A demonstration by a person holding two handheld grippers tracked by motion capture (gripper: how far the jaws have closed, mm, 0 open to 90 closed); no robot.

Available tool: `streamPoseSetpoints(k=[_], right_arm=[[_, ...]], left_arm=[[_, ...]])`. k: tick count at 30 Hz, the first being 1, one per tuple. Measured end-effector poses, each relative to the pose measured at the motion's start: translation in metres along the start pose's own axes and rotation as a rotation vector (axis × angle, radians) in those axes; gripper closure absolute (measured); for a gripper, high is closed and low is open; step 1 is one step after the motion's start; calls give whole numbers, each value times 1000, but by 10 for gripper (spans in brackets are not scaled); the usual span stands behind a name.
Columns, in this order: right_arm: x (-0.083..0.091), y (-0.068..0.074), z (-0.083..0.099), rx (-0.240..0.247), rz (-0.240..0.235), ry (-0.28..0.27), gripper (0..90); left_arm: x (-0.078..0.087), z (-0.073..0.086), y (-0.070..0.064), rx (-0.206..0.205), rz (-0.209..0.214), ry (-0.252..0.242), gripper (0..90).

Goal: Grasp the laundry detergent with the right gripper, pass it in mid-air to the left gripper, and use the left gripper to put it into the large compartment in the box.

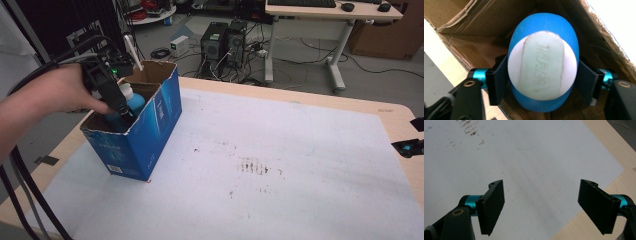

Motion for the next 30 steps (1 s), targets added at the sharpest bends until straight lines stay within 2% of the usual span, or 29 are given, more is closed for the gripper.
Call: streamPoseSetpoints(k=[10,15,16,17,18,20,22,23,24,25,26,29,30], right_arm=[[-1,2,0,5,-2,-2,208],[-3,5,0,9,-7,-1,208],[-3,7,1,10,-11,-1,208],[-4,8,1,14,-12,-2,208],[-4,9,1,13,-14,-3,208],[-4,11,1,16,-14,-6,208],[-4,13,2,12,-14,-8,208],[-4,14,2,11,-14,-9,208],[-4,15,2,8,-14,-9,208],[-4,15,3,3,-11,-10,208],[-4,15,3,3,-11,-10,208],[-2,18,2,-1,-12,-11,208],[-2,19,2,0,-10,-15,208]], left_arm=[[8,-1,0,-25,-12,-14,246],[22,-1,1,-26,-11,-28,246],[29,-1,1,-34,-9,-22,246],[29,-1,1,-34,-9,-22,246],[37,-3,0,-49,-19,-30,246],[42,-4,-1,-51,-21,-42,217],[52,-9,-3,-73,-29,-65,215],[61,-16,-7,-95,-23,-96,214],[61,-16,-7,-95,-23,-96,214],[67,-25,-15,-129,-5,-118,214],[67,-25,-15,-129,-5,-118,214],[73,-42,-27,-202,18,-141,214],[72,-54,-39,-245,44,-156,214]])
Point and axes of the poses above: each handheld gripper's, and its own axes: x roughly backward along the jaws, z roughly out of its underside, y roughly to its left, the point moved 4 cm from there along -x, roughly forward along the jaws, and after that the axes turned 4 degrees about z, right-handed, at the moved point
